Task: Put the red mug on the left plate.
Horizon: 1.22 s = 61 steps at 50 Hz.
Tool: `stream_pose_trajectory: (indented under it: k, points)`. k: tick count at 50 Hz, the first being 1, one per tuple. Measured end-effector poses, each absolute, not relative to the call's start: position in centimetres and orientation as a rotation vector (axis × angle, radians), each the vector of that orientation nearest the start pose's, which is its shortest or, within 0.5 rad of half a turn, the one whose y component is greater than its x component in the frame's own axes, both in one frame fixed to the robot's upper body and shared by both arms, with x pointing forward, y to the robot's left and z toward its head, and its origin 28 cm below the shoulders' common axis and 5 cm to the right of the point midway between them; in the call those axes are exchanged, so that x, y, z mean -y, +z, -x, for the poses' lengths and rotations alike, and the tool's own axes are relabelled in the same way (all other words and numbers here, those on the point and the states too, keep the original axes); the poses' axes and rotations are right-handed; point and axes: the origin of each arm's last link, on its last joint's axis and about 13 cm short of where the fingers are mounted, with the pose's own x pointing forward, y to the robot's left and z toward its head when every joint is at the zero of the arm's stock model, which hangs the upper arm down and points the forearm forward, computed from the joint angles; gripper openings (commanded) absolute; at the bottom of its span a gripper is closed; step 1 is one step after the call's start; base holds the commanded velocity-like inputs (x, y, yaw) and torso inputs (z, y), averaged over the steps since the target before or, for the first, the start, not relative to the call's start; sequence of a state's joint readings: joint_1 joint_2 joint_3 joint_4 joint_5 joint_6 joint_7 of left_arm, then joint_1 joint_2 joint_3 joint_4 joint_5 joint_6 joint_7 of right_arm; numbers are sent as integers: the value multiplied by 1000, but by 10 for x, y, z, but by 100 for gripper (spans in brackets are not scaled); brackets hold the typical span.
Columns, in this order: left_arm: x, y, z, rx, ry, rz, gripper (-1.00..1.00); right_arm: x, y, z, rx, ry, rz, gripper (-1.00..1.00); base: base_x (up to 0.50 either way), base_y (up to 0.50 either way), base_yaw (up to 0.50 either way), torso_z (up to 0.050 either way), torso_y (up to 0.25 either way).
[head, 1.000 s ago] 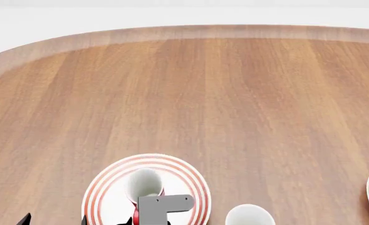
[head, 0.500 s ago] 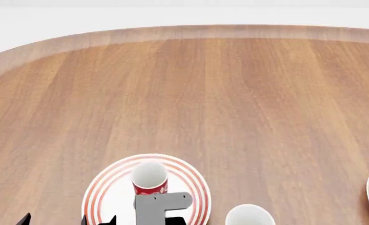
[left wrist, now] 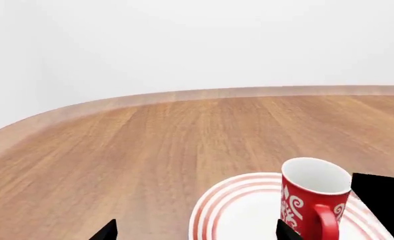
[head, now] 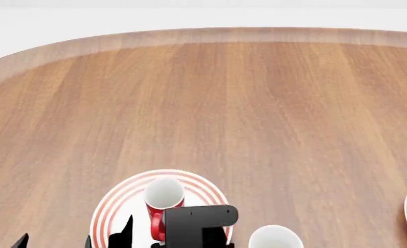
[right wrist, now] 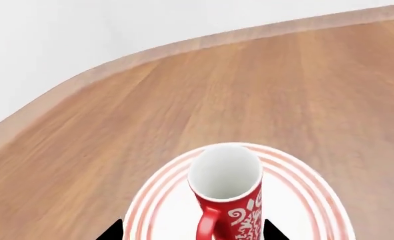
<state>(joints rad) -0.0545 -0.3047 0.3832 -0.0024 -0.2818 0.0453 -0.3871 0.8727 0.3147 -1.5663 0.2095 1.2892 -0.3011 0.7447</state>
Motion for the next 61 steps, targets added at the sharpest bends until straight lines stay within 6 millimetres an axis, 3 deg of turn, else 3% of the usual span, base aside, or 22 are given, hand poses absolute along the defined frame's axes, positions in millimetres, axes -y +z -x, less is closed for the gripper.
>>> stream_pose_trajectory:
  k: [24,61]
  points:
    - [-204,53,-196,57,19,-7,100,9,111,-233,-98,312,-198,100,0,0,0,0,0]
    - [-202,108,-172,190,-7,48,100,25,164,-211,68,315,-261,100,0,0,0,0,0]
